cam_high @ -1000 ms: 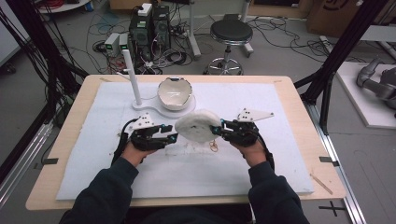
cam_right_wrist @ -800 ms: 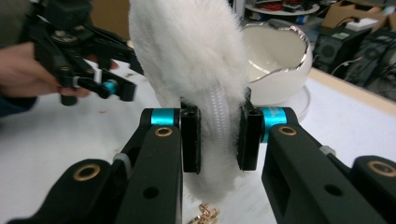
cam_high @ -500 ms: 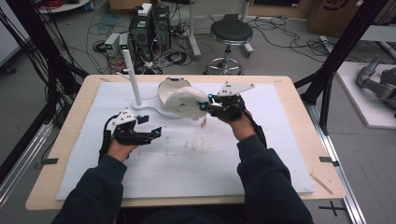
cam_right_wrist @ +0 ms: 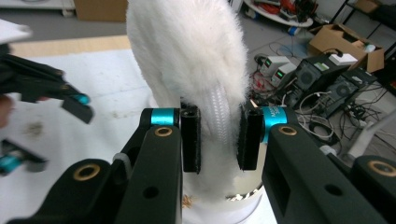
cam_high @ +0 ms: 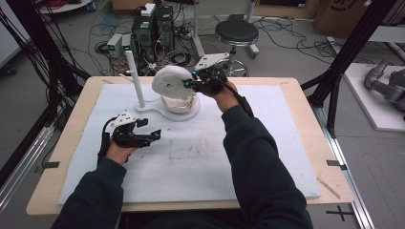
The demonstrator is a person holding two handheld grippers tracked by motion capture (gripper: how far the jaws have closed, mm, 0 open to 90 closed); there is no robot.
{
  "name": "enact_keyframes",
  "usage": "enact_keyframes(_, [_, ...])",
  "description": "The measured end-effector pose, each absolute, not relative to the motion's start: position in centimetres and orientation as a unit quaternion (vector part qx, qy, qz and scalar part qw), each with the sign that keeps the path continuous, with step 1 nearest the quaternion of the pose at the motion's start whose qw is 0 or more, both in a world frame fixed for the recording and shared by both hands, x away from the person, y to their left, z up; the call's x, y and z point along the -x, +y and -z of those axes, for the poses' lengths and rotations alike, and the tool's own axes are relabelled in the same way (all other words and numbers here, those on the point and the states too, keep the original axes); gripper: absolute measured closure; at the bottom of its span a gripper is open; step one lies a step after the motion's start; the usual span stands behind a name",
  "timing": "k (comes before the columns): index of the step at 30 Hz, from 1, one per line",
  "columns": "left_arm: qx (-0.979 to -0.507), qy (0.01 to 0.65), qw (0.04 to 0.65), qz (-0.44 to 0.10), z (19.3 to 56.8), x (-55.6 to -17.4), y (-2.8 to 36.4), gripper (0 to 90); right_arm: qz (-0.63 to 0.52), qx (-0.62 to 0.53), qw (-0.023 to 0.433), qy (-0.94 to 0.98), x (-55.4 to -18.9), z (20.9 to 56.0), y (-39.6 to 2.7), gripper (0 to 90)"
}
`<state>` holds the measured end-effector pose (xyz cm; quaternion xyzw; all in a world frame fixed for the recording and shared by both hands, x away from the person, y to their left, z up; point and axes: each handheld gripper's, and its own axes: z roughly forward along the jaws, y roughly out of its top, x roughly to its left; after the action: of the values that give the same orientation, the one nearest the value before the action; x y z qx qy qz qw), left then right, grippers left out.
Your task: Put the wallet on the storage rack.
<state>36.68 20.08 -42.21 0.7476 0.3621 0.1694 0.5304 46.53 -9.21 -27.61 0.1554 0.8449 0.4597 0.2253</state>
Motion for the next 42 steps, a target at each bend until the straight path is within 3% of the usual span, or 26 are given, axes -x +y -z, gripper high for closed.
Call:
enact_keyframes(10, [-0.747,0.365,0.53,-0.165,42.3,-36.8,20.1,22.1,-0.439,-0.141,0.249,0.852,-49.8,27.7,-7.0,76.3])
enact_keyframes(29, [-0.745,0.373,0.529,-0.16,42.4,-36.8,20.3,22.1,-0.312,-0.107,0.305,0.893,-50.6,31.2,-7.1,76.3])
enact_keyframes(42, [-0.741,0.376,0.533,-0.159,42.4,-36.8,20.5,22.1,-0.277,-0.12,0.298,0.906,-51.5,34.6,-5.0,74.4])
